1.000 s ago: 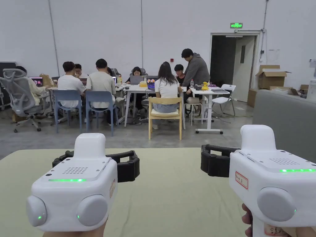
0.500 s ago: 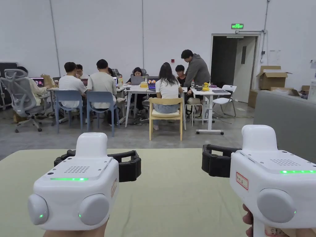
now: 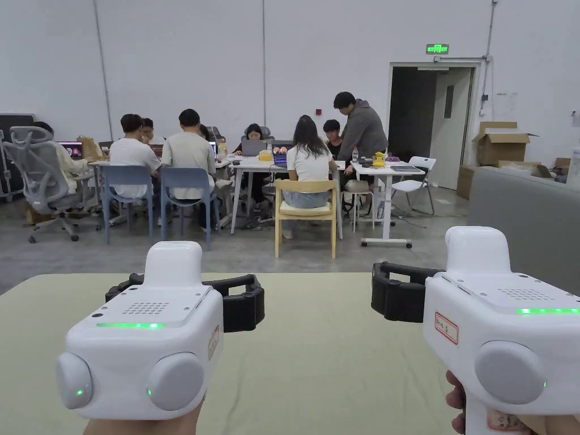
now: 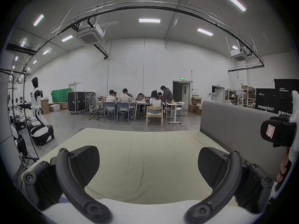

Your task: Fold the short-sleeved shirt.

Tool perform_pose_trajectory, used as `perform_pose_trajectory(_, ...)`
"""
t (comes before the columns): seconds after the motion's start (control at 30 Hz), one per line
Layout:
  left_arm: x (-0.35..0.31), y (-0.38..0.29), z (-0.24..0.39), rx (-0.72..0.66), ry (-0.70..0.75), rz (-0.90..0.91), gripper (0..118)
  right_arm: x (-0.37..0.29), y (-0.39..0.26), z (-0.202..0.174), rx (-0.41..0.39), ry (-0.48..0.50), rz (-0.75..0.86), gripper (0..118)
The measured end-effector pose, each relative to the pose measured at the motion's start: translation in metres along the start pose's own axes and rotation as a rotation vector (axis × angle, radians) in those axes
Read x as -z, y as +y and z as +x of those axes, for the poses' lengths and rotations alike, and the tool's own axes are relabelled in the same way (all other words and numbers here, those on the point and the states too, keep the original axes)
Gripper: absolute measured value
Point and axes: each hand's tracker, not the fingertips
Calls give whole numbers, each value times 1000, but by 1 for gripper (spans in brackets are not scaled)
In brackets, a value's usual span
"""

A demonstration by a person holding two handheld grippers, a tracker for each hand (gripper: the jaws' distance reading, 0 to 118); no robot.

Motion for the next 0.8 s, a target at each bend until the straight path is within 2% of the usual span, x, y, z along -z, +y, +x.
perform_pose_trajectory(0.8,-2,0,-6,21,25,-4,118,5,-5,-7,15,6,6,118)
